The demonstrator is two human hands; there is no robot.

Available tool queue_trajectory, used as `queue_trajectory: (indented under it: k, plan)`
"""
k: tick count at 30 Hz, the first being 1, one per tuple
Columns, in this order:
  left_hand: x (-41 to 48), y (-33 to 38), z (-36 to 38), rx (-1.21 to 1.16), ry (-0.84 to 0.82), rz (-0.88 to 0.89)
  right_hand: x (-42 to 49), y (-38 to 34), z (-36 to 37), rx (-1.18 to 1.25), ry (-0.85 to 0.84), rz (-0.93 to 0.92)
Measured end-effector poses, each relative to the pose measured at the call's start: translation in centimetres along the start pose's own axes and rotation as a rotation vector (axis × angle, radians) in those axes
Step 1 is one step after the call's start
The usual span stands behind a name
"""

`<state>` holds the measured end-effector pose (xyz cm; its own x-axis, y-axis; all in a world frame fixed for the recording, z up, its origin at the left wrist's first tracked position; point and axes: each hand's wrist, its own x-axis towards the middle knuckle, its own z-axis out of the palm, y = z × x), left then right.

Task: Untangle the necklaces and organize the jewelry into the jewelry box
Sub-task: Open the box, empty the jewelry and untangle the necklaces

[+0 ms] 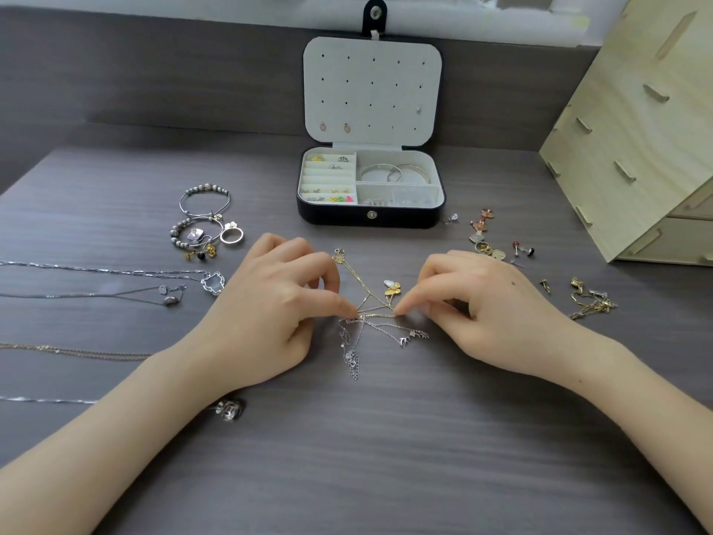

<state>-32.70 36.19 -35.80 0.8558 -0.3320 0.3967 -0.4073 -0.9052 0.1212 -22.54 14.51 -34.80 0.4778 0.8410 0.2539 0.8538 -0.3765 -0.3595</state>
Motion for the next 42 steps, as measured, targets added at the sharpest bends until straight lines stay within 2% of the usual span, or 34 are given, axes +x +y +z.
queue_trajectory:
  k: [4,9,12,17,21,24,30,33,39,42]
  plan:
    - [0.0,0.0,-0.1,-0.029,-0.017,-0.006,2.0,-1.5,-0.3,0.086,0.007,0.133]
    - [-0.1,-0.1,0.0,-0.037,-0.027,-0.015,4.5,-3.2,-0.5,-0.061,-0.184,0.223]
    - [-0.1,0.0,0.0,-0.049,-0.027,-0.004,4.9,-3.5,-0.4,-0.109,-0.235,0.257]
    - [0.0,0.1,-0.1,-0.065,-0.022,0.011,5.0,-3.9,-0.1,-0.169,-0.247,0.298]
    - [-0.1,0.1,0.0,-0.083,-0.012,0.018,4.8,-3.5,0.1,-0.202,-0.116,0.389]
    - [-0.1,0.1,0.1,-0.093,-0.008,0.025,4.6,-3.0,-0.3,-0.092,-0.005,0.507]
    - [-0.2,0.2,0.2,-0.077,0.001,0.034,3.6,-2.7,0.2,0.154,0.107,0.619]
    - [-0.1,0.3,0.4,-0.055,0.014,0.05,3.2,-3.1,0.0,0.423,0.173,0.688]
    - [0.1,0.2,1.2,-0.111,-0.024,0.069,3.1,-3.4,-0.8,1.039,0.199,0.812]
    - [-0.1,0.1,1.3,-0.109,-0.033,0.062,2.9,-3.3,-1.2,1.182,0.177,0.844]
